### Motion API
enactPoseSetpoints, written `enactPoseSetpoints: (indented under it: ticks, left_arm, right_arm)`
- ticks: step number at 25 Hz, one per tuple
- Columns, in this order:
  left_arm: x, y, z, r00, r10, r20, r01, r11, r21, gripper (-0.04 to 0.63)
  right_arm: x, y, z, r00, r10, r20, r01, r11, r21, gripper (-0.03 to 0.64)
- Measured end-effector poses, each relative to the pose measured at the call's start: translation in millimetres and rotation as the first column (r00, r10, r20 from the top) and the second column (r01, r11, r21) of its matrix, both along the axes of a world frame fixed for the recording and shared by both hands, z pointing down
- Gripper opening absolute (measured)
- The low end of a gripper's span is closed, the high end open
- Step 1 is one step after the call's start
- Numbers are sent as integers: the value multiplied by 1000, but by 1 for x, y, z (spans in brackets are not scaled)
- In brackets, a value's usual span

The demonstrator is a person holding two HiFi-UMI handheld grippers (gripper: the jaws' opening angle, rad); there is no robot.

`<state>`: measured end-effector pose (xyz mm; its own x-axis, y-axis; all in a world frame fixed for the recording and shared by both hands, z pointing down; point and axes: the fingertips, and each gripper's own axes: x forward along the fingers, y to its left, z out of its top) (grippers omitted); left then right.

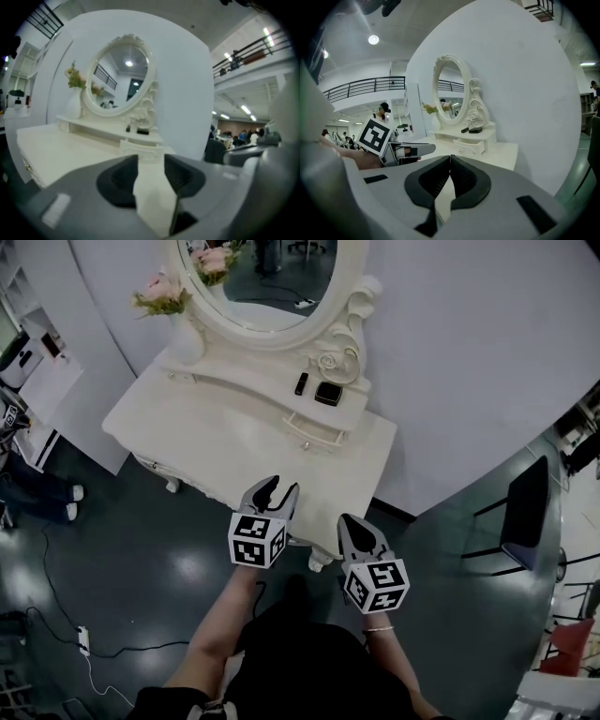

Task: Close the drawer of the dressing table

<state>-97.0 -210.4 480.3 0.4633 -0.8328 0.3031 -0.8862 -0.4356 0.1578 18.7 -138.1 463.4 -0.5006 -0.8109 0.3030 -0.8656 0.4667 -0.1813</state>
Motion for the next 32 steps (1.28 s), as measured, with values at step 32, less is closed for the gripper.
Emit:
enactPoseSetpoints:
  ticks: [32]
  left_arm:
    - [30,-106,47,996,39,86,-30,994,-107,189]
  right_arm:
    - [19,-94,9,1000,31,-1,-31,999,-40,5]
